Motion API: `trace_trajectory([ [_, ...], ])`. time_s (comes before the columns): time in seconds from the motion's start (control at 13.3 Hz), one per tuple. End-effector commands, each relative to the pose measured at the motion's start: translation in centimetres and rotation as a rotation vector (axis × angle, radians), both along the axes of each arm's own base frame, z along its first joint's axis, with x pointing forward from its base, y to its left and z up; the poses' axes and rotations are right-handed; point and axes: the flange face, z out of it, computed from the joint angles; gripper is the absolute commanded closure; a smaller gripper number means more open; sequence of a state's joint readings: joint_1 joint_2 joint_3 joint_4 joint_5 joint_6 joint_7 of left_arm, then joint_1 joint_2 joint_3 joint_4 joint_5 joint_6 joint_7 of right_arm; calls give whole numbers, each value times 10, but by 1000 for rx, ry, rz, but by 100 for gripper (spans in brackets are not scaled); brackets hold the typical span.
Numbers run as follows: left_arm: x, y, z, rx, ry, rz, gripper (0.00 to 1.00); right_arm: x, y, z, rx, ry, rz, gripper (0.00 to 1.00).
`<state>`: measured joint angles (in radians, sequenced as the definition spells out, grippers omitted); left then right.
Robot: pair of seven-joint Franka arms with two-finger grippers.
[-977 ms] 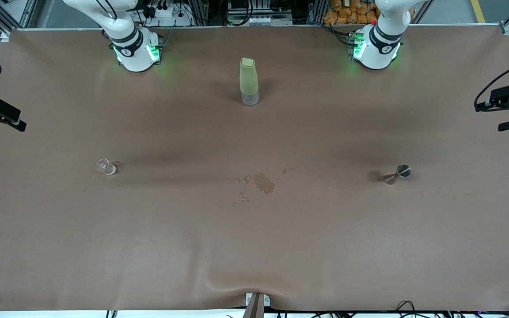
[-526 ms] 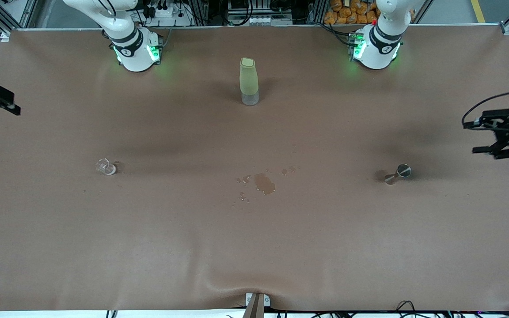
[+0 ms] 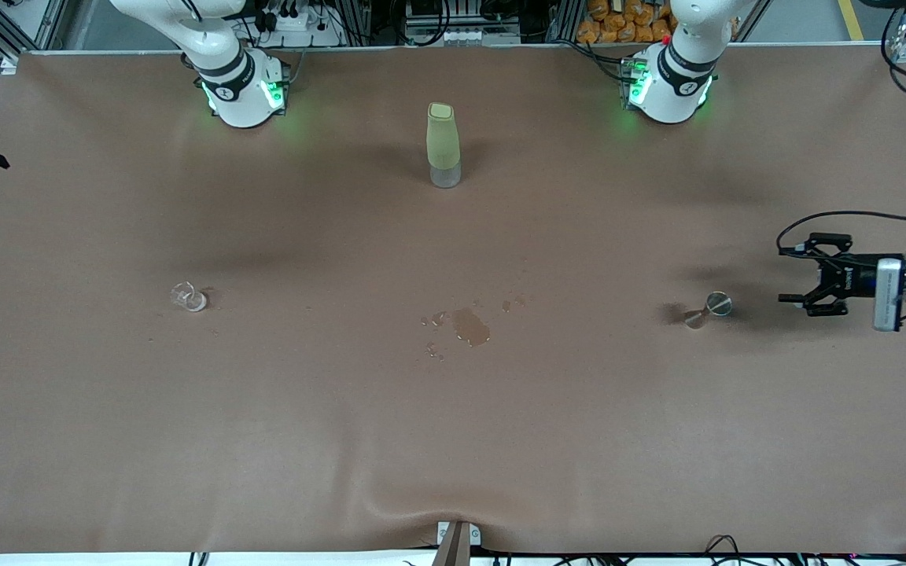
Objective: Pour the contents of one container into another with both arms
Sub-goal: 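Lower the left gripper toward the metal jigger, then grasp the jigger with the left gripper while the right gripper reaches the beaker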
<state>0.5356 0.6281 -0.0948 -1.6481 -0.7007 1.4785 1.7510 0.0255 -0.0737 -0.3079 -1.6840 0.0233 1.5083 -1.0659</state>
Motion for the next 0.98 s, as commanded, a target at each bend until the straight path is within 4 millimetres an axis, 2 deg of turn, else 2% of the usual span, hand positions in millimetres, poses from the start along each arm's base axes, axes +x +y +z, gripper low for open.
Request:
trace_trajectory([
  [0.0,7,-2,-22,-82,-147,-28,0,-13,-20,-21,29,-20,252,0],
  [0.15,6,-8,-59,-180,-252,-38,0,-13,-31,-42,47,-44,490,0],
  [0.23,4,-11,-74,-210,-287,-50,0,-12,-35,-45,42,-56,551,0],
  [0.45,14,-10,-94,-235,-422,-93,0,-10,-38,-49,12,-65,685,0],
  [0.6,14,-16,-116,-270,-457,-104,0,-8,-40,-51,6,-71,687,0],
  [0.9,19,-22,-129,-295,-552,-112,0,0,-44,-99,5,-116,721,0],
])
